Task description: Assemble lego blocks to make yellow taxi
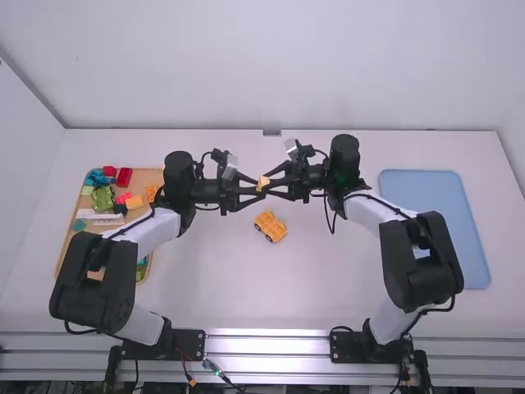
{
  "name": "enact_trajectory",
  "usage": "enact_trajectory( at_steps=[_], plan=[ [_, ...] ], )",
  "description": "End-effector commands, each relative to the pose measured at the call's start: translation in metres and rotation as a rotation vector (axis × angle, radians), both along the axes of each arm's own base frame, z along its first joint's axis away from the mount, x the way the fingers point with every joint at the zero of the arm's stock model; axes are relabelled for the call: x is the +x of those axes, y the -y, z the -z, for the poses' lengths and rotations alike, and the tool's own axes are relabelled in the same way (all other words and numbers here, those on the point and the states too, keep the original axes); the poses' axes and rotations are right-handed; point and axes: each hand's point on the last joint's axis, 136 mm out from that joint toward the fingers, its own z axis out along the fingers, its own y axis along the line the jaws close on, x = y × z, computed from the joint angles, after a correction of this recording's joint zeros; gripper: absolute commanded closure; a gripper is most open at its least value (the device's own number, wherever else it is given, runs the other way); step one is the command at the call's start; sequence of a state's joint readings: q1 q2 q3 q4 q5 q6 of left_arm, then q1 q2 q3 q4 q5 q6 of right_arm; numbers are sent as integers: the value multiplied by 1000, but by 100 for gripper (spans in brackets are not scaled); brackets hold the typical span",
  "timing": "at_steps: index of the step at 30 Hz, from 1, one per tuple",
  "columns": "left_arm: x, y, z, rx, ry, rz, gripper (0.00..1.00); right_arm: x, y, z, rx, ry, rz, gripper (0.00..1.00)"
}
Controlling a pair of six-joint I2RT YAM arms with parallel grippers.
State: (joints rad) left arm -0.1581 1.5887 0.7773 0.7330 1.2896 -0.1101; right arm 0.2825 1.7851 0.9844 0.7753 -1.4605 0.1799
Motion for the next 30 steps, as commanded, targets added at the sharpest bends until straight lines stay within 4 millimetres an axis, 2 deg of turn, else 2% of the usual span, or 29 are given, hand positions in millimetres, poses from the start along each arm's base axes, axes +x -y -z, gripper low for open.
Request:
enact_trajectory(
  at_steps=[1, 4, 6, 7, 9, 12, 14, 16, 20, 23, 26, 30],
  plan=[
    [-2, 5, -4, -4, 19, 24, 96, -3, -7, -6, 8, 20, -32, 76],
    [-2, 5, -4, -4, 15, 25, 93, -5, -9, -6, 8, 19, -38, 87],
    [-1, 5, -3, -3, 11, 21, 85, -4, -8, -6, 8, 20, -34, 93],
    [-1, 5, -3, -2, 8, 20, 76, -3, -8, -6, 7, 19, -28, 97],
    [-2, 5, -3, -3, 8, 21, 62, -3, -9, -6, 7, 21, -29, 98],
    [-1, 5, -3, -2, 8, 20, 28, -2, -8, -6, 7, 21, -26, 100],
    [-1, 5, -3, -2, 8, 21, 12, 2, -5, -6, 5, 18, -5, 100],
    [-1, 5, -3, -2, 8, 20, 1, 10, -3, -5, -4, -12, 38, 100],
    [4, 4, 2, 11, -25, -17, 1, 30, 6, -4, -16, -60, 137, 100],
    [16, 1, 10, 34, -58, -94, 1, 46, 16, -3, -22, -90, 218, 100],
    [35, -14, 32, 90, -166, -234, 1, 69, 34, 1, -34, -134, 337, 100],
    [46, -30, 49, 132, -242, -332, 1, 90, 54, 12, -86, -194, 494, 100]
  ],
)
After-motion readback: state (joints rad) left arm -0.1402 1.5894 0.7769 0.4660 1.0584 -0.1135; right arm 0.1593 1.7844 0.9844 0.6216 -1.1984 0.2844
